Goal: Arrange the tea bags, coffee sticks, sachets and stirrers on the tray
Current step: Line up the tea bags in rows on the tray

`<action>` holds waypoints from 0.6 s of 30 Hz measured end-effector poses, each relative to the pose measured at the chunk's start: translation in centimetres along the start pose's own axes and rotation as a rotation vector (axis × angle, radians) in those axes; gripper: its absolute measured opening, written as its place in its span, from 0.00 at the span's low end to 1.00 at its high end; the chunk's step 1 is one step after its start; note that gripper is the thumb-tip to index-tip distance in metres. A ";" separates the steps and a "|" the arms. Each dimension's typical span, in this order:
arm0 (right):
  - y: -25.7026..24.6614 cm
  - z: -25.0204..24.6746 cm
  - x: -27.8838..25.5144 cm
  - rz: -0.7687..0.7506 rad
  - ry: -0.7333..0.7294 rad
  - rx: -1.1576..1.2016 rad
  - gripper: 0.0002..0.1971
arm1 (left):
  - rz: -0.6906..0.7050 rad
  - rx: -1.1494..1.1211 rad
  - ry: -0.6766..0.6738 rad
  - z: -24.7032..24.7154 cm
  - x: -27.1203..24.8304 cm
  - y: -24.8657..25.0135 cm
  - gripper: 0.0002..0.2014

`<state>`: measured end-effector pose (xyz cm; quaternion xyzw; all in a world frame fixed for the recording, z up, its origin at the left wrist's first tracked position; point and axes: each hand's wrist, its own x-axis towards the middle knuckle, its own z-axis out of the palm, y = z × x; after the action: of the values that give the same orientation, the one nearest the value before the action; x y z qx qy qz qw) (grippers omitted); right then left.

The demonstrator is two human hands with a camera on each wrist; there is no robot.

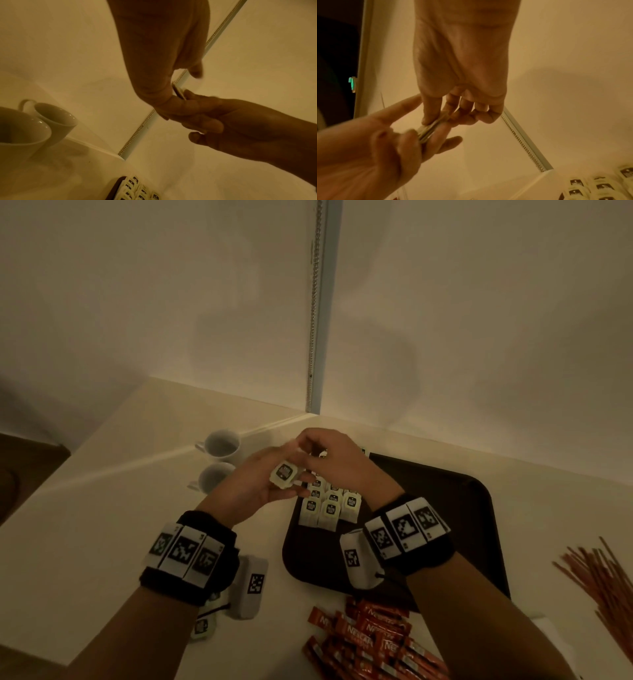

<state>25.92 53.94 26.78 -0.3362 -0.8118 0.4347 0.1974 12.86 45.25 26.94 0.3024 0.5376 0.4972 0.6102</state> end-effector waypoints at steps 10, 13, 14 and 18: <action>-0.2 -0.8 -1.7 0.175 -0.048 0.308 0.17 | 0.400 0.200 0.327 -0.1 0.7 1.3 0.03; -1.4 -1.3 -1.3 0.070 0.077 0.290 0.15 | 0.533 0.350 0.334 0.7 0.3 2.7 0.05; -2.0 -1.6 -1.1 0.023 0.129 0.282 0.12 | 0.562 0.402 0.328 0.9 0.1 3.2 0.04; -3.7 -3.2 -0.6 -0.115 0.263 0.318 0.04 | 0.648 0.467 0.337 1.4 -0.8 5.1 0.04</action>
<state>26.90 53.86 31.64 -0.3077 -0.7180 0.4977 0.3769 12.78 46.41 32.17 0.5001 0.6050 0.5705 0.2416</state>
